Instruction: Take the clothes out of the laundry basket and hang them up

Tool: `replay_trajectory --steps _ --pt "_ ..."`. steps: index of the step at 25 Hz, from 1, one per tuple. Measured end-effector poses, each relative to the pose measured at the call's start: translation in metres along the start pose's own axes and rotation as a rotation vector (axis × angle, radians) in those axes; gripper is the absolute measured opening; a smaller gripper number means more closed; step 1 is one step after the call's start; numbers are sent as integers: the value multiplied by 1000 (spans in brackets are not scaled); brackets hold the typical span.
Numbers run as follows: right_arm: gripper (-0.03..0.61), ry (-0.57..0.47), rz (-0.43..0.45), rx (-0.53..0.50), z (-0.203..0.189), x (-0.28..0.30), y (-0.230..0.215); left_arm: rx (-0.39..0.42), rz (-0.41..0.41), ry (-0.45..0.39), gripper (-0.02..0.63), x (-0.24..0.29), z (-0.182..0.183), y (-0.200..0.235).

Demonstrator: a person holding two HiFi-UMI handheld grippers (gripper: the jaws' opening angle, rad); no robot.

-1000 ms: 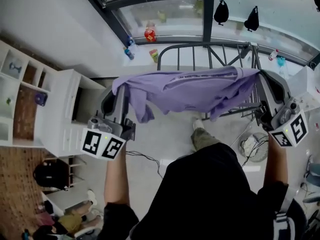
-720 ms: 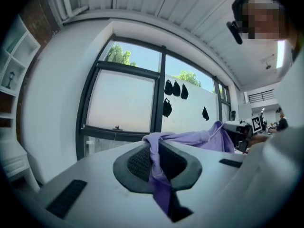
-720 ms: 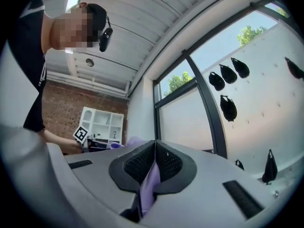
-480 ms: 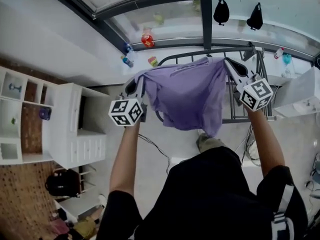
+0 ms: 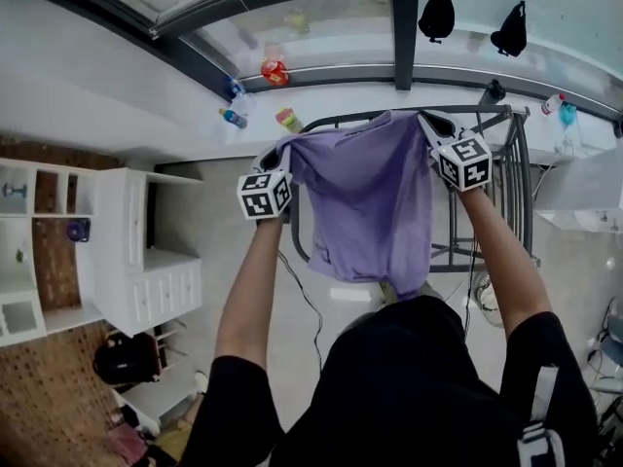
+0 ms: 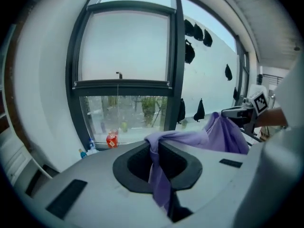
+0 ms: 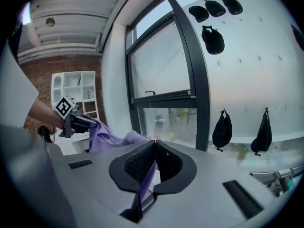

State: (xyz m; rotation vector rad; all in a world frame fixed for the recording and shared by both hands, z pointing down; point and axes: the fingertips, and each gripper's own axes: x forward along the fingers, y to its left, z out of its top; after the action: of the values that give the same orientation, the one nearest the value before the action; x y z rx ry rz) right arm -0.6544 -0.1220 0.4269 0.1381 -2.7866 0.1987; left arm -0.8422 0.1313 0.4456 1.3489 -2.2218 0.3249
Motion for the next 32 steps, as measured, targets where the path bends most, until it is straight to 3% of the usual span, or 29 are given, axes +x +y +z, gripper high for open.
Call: replay_trajectory --steps 4,7,9,11,14,17,21,26,32 --pt "3 131 -77 49 -39 29 -34 -67 10 102 15 52 -20 11" --pt "5 216 -92 7 -60 45 -41 -36 14 208 15 86 -39 13" --pt "5 246 -96 -19 -67 50 -42 -16 13 235 15 102 -46 11" --pt "5 284 -114 -54 -76 53 -44 -46 13 246 26 113 -53 12" --pt "26 354 -133 -99 -90 58 -49 -6 -25 311 91 129 -68 9" --pt "162 404 -105 -104 -98 60 -52 18 -60 362 152 138 -81 2" --pt "176 409 -82 -112 -93 51 -54 -31 -115 415 267 139 -94 -3" --pt "191 391 -69 -115 -86 30 -45 -19 -112 418 310 121 -94 6" --pt "196 320 -79 -80 -68 -4 -31 -42 -86 314 311 86 -71 8"
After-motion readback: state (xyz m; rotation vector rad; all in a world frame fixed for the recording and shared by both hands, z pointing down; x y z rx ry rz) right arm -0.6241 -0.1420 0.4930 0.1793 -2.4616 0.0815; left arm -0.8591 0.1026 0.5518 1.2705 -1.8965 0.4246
